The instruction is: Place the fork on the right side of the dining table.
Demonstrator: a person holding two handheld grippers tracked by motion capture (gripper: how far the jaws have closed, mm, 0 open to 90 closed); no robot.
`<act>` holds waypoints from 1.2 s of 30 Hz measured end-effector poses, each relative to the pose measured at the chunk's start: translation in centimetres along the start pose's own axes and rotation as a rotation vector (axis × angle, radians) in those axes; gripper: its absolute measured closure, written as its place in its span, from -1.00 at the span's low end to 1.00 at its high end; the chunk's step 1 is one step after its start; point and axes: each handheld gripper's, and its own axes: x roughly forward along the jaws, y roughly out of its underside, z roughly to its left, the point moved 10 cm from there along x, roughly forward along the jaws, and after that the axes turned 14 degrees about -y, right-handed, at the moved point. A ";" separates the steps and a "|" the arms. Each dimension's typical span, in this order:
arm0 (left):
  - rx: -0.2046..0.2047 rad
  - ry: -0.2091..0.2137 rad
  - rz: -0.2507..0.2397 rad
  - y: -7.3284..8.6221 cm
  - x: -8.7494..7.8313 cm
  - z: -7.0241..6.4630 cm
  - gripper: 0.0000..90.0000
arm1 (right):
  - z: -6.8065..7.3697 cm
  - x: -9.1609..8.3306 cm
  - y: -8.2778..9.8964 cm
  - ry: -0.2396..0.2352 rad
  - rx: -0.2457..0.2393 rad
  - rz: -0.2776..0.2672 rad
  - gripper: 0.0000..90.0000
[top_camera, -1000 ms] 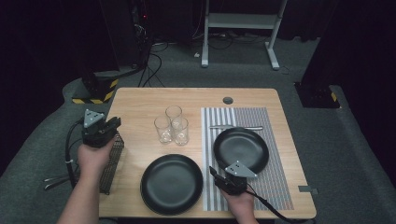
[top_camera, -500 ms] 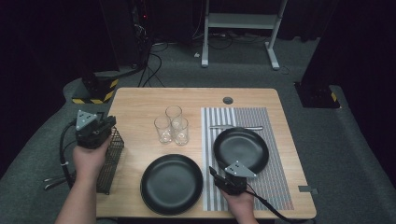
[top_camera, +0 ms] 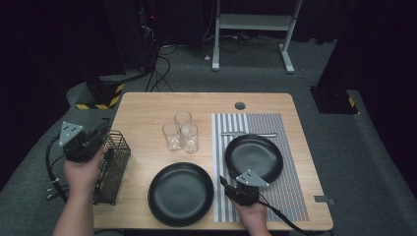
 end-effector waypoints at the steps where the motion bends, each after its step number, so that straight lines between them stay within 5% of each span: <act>1: -0.004 -0.004 -0.003 0.0 0.0 0.1 0.93 | 0.0 0.0 0.0 0.001 0.000 0.000 0.25; 17: 0.022 0.003 0.012 0.6 0.2 -0.3 0.92 | -0.1 -0.2 -0.3 0.000 0.008 -0.017 0.25; 36: -0.015 -0.010 -0.082 -1.4 -1.5 0.2 0.93 | 0.0 -0.4 -0.5 0.012 -0.018 -0.025 0.25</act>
